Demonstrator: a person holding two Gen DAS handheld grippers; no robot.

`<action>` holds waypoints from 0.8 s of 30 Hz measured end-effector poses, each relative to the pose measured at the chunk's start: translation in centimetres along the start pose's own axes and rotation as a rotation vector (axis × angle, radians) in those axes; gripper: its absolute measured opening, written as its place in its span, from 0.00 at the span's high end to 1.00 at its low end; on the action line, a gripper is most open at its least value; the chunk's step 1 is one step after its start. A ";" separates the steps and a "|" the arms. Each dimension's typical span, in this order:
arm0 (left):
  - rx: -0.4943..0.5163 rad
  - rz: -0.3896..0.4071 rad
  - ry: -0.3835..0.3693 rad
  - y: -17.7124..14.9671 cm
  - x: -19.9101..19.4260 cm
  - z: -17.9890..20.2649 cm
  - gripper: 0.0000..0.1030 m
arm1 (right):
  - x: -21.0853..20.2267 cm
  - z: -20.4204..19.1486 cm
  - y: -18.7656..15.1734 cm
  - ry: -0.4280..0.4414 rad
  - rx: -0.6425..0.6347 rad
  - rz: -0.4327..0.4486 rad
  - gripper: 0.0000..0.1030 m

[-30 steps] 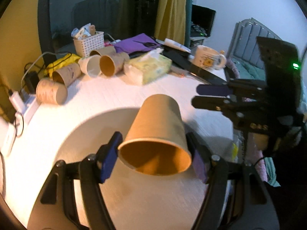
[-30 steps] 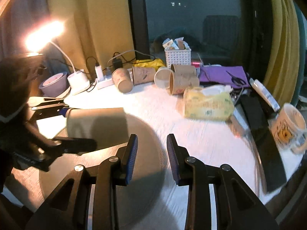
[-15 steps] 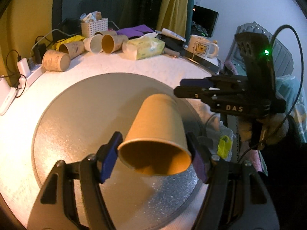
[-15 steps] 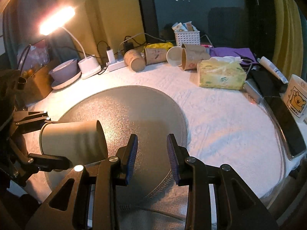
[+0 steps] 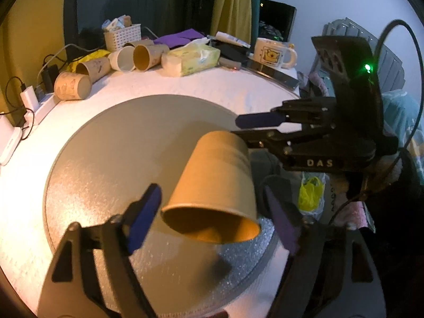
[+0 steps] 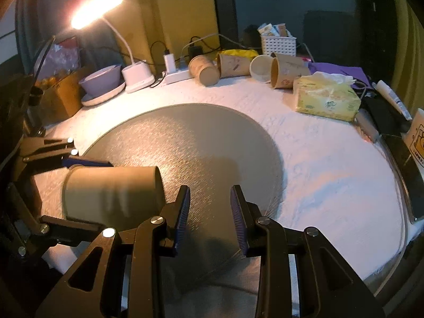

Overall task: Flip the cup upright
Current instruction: 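Carry the sideways cup with the left gripper toward the right gripper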

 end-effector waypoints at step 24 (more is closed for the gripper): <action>-0.386 0.151 0.116 -7.0 -7.9 -7.1 0.14 | -3.1 -9.1 -1.1 0.055 -0.318 -0.091 0.34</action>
Point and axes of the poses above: each gripper's, at about its wrist camera, not at the fingertips, and x roughly the way its jaws point, z to its right, y to its top, the point moved 8 cm from there along x, roughly the way its jaws point, and after that the axes turned 3 degrees about x, right-handed, at the moved point
